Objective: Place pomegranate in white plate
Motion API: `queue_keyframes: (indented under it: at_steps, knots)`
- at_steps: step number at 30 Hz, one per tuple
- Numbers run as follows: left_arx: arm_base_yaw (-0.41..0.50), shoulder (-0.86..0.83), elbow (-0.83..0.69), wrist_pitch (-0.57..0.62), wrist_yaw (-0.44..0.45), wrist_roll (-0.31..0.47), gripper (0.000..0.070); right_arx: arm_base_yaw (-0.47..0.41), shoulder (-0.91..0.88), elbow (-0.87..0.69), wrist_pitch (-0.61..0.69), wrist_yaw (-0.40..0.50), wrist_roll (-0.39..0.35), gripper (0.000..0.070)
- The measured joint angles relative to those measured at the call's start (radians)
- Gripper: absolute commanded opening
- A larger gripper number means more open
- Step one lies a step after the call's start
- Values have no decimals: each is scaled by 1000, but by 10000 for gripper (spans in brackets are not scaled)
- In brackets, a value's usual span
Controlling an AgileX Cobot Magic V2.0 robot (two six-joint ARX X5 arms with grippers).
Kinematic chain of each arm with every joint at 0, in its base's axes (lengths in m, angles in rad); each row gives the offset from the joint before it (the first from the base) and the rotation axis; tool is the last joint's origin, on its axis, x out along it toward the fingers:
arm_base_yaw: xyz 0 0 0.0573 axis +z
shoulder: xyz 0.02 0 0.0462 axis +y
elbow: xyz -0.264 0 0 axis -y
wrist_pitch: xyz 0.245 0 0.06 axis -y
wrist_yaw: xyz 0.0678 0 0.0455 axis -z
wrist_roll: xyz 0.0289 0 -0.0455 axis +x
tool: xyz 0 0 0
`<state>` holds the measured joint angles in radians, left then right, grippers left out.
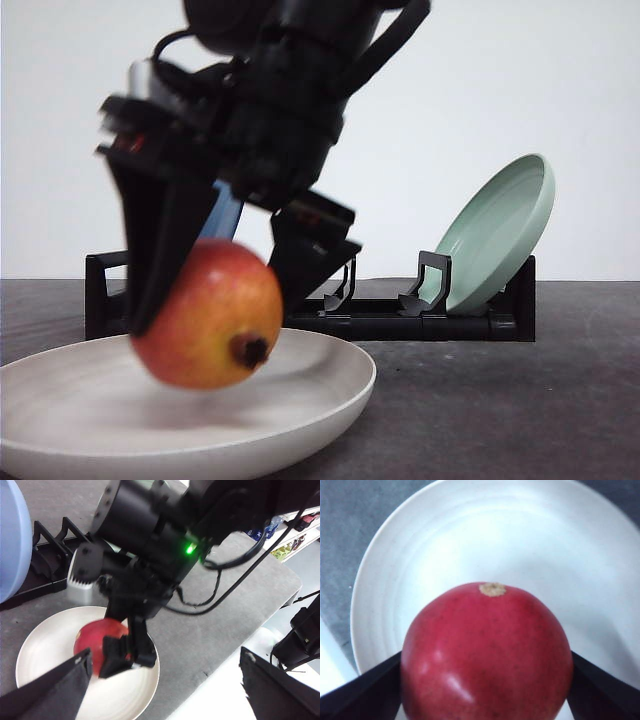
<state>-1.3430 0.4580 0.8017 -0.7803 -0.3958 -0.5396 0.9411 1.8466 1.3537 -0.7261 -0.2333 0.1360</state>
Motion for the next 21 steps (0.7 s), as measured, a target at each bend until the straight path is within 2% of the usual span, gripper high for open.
queue_keyframes:
  at_steps: [8, 12, 14, 17, 21]
  knots:
    - [0, 0, 0, 0, 0, 0, 553, 15, 17, 0, 8, 1, 1, 482]
    - [0, 0, 0, 0, 0, 0, 553, 15, 17, 0, -6, 1, 1, 505]
    - [0, 0, 0, 0, 0, 0, 553, 15, 17, 0, -13, 1, 1, 546]
    - [0, 0, 0, 0, 0, 0, 553, 15, 17, 0, -17, 1, 1, 683]
    - [0, 0, 0, 0, 0, 0, 553, 15, 17, 0, -17, 0, 3, 700]
